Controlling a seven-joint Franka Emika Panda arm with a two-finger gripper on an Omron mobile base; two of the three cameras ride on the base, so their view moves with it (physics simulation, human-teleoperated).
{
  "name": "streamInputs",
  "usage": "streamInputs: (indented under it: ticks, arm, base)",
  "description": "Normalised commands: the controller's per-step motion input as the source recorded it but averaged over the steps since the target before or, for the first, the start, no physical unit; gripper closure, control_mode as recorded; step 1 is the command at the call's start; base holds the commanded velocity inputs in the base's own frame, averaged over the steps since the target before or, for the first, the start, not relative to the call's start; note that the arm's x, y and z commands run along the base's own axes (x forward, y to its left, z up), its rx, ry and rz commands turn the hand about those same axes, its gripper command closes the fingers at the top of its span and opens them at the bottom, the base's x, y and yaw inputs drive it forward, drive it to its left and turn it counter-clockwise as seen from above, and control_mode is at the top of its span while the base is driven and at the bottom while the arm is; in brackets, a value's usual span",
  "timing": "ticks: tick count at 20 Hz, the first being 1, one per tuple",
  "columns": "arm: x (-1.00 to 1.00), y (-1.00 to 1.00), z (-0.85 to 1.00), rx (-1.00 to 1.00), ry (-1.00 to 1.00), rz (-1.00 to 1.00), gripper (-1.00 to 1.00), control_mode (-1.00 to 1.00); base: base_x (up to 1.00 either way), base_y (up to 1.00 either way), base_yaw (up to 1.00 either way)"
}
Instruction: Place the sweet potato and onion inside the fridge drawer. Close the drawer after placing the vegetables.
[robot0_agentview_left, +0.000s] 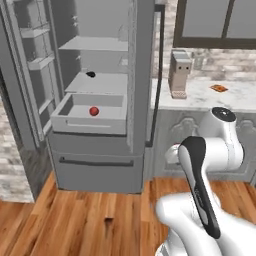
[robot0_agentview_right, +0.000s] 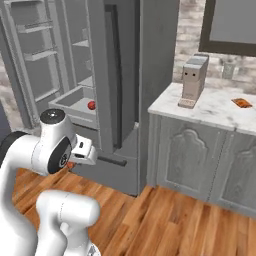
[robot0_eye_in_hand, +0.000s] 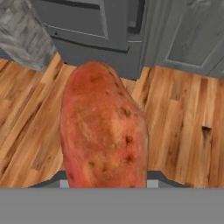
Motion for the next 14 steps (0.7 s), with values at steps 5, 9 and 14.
streamInputs:
  ticks: [5,9,14]
  arm:
    - [0.0,0.0,0.0,0.0,0.0,0.0,1.0,1.0]
    - [0.0,0.0,0.0,0.0,0.0,0.0,1.0,1.0]
    - [0.0,0.0,0.0,0.0,0.0,0.0,1.0,1.0]
  base:
    - [-0.11,0.73,0.33]
    - [0.38,0.64,0.14]
    - [0.66,0.61,0.0]
